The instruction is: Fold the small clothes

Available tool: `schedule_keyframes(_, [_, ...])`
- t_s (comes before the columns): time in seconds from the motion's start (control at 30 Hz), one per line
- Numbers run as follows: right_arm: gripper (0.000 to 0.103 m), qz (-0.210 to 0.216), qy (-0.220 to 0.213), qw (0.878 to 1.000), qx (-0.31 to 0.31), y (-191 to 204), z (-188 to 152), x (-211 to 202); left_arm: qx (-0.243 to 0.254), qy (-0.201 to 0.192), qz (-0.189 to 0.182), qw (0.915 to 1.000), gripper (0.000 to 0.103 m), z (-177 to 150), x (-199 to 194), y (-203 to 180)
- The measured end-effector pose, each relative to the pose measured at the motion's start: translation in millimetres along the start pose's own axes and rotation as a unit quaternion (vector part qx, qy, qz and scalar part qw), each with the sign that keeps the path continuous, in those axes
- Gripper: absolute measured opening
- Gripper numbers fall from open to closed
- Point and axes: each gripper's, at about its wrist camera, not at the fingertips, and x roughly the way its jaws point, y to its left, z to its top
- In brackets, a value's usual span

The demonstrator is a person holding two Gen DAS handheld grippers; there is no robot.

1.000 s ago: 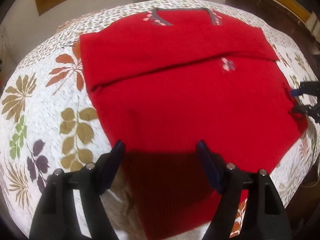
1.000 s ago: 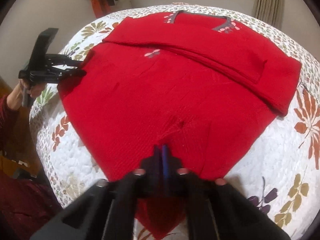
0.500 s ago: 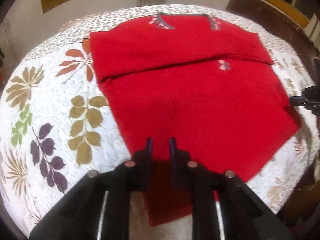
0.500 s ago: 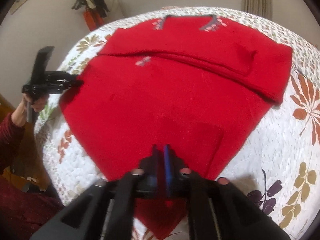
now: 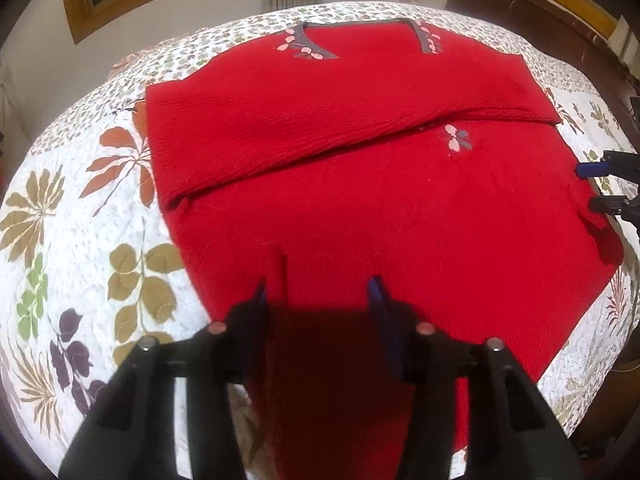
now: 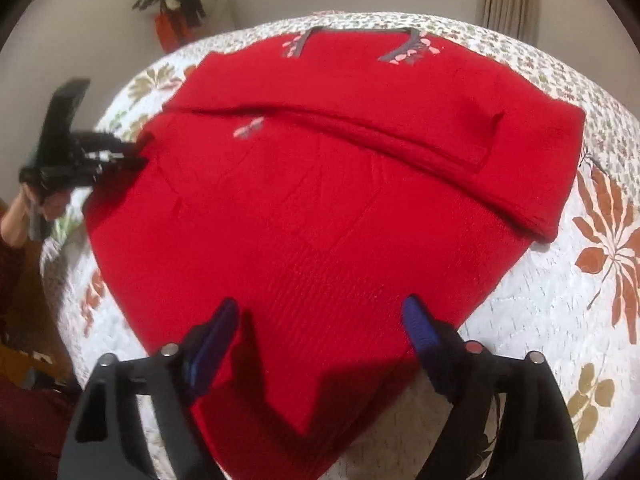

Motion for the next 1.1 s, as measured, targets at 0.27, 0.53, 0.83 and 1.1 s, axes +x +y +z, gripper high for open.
schedule_keyframes(0.27, [0.006,0.013,-0.019,1.000,0.005,3.2,-6.2,-18.2,-0.015,0.002,-0.011,0.9998,0.011,-1.8,-3.3,5.3])
schedule_keyframes(0.53, [0.006,0.038,-0.105,0.993,0.032,-7.1,7.0,-78.2,-0.033,-0.059,-0.011,0.9977,0.008,-3.1,-40.3,0.2])
schedule_keyframes(0.83, [0.006,0.004,-0.140,0.988,0.071,-44.5,79.3,-104.4,-0.069,-0.144,0.000,0.9871,0.008,43.8,-85.9,18.1])
schedule_keyframes(1.1, [0.006,-0.047,-0.116,0.986,0.113,-103.0,161.4,-73.7,-0.092,-0.162,0.027,0.9821,0.008,139.0,-70.4,38.6])
